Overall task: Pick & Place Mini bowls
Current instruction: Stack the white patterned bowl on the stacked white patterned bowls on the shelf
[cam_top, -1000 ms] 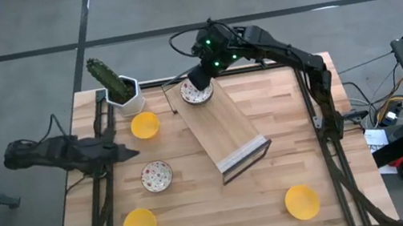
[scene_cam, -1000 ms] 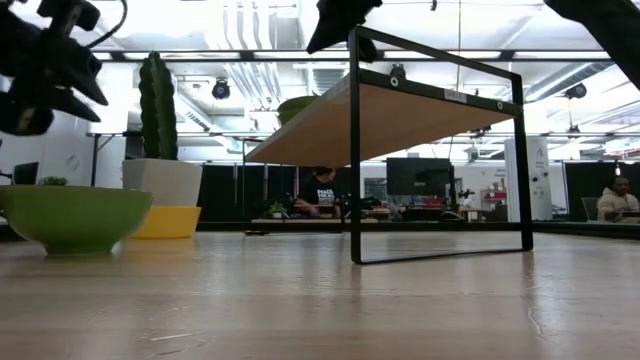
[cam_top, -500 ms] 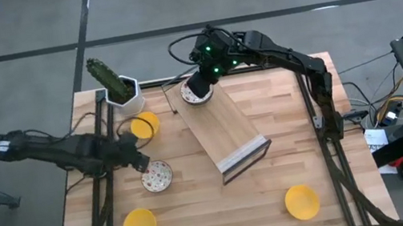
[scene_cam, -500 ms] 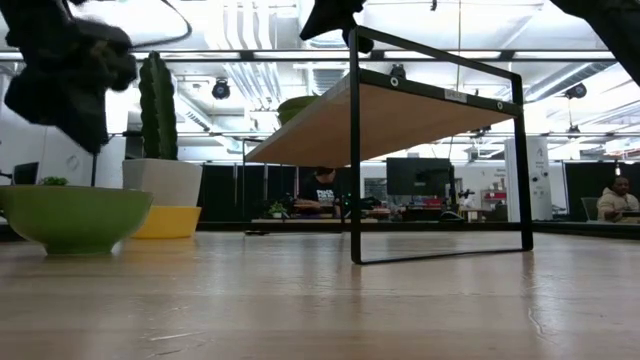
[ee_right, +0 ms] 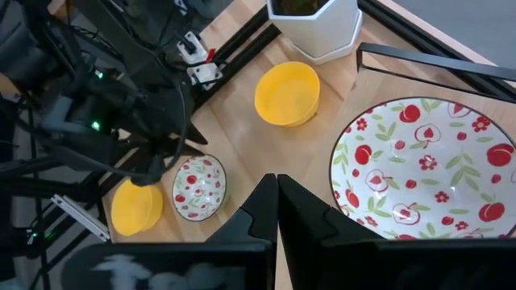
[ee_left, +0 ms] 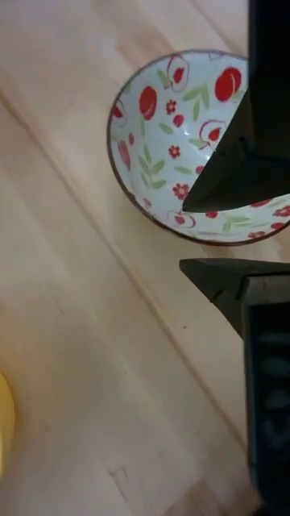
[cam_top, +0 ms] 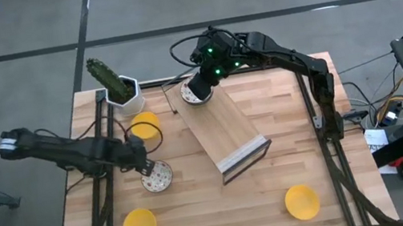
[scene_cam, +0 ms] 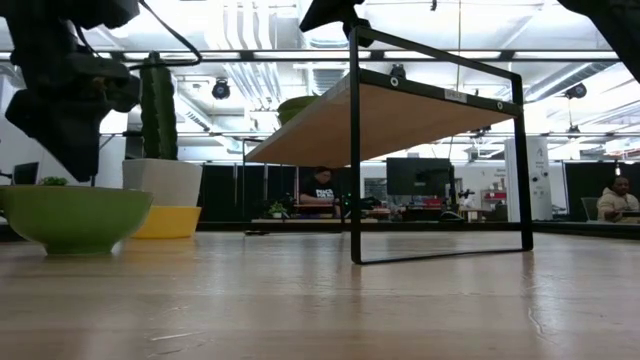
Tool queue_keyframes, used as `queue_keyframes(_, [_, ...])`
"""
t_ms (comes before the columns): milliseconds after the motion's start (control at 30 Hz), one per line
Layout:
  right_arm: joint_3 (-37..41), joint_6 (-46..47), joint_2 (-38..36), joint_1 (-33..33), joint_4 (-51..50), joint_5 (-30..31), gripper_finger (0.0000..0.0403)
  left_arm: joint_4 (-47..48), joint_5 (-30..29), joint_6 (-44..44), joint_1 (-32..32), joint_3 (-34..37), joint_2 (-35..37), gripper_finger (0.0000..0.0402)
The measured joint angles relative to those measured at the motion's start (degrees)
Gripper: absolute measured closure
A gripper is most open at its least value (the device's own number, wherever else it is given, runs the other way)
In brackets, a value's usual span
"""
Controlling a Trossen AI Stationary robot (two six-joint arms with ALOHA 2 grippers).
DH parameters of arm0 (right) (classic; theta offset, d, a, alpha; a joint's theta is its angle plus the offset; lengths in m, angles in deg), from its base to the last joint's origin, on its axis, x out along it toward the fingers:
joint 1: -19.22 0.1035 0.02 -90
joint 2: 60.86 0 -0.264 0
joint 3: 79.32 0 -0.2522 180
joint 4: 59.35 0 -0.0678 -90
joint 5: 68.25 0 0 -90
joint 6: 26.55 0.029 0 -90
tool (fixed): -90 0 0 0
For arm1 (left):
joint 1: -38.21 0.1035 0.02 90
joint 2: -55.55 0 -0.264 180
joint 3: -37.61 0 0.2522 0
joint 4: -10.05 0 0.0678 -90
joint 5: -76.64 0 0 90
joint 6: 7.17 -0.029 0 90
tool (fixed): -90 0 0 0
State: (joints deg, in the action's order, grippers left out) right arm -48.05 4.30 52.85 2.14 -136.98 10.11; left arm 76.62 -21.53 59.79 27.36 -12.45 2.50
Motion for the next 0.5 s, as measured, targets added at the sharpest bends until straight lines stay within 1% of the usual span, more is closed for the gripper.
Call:
queue_keyframes(233, [0.0,0.3,0.0,0.0,0.0,0.0,0.0394,-2.9,2.3,-0.7,0.0,0.0,-3.1,0.0307])
queue_keyframes(500, [0.0,0.3,0.0,0.6,0.3,0.0,0.0394,-2.9,2.0,-2.9,0.0,0.0,-5.8,0.0307])
